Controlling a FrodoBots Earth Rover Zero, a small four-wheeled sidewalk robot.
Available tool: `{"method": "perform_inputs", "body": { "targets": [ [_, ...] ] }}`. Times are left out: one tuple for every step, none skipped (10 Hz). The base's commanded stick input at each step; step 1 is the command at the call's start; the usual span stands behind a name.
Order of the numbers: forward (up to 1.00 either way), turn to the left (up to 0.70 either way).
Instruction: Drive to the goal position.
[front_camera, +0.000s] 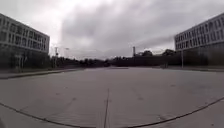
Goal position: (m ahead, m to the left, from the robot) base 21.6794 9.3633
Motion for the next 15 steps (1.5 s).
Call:
{"method": "perform_inputs", "body": {
  "targets": [
    [0.70, -0.17],
    [0.70, -0.02],
    [0.70, 0.00],
    [0.70, 0.00],
    [0.70, 0.00],
    [0.70, 0.00],
    [0.70, 0.00],
    [0.70, 0.00],
    [0.70, 0.00],
    [0.70, 0.00],
    [0.70, 0.00],
    [0.70, 0.00],
    [0.70, 0.00],
    [0.70, 0.00],
    [0.70, 0.00]
  ]
}}
